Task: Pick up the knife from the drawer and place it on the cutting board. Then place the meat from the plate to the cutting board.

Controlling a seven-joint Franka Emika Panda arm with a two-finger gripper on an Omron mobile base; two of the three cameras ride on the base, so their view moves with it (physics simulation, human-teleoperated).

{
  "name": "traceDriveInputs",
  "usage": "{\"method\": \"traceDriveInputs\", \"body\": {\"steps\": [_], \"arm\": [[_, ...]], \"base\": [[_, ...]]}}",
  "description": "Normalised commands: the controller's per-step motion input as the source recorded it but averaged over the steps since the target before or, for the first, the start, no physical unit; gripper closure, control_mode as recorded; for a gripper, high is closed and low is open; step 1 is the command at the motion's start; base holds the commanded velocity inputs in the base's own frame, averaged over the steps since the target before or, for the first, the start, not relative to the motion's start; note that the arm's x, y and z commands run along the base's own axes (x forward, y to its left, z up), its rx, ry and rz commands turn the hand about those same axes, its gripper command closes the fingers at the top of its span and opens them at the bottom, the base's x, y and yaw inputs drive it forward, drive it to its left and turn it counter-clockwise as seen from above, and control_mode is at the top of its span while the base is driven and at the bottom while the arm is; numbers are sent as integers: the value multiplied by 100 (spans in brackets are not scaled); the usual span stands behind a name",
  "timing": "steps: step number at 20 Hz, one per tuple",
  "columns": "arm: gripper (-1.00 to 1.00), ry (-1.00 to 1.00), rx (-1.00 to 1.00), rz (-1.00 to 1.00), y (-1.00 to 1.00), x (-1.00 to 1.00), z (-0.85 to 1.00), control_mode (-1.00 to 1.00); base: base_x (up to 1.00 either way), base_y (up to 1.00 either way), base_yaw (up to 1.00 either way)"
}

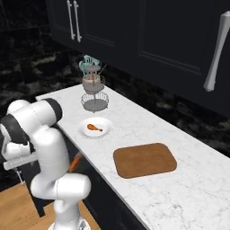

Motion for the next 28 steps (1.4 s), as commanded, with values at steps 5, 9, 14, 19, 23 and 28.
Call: {"method": "traceDriveInputs", "body": {"steps": [5,9,14,19,23,28], "arm": [[-100,10,4,0,88,-82,-18,-100],[-100,0,0,-2,19,-44,24,-100],[-100,0,0,-7,-26,-2,92,-100],[-100,-1,0,-8,-58,0,80,-100],[-100,4,0,-12,-92,1,14,-100],[-100,2,0,-17,-79,5,0,-100]], "base": [[0,0,0],[0,0,0],[0,0,0],[0,0,0],[0,0,0],[0,0,0]]}}
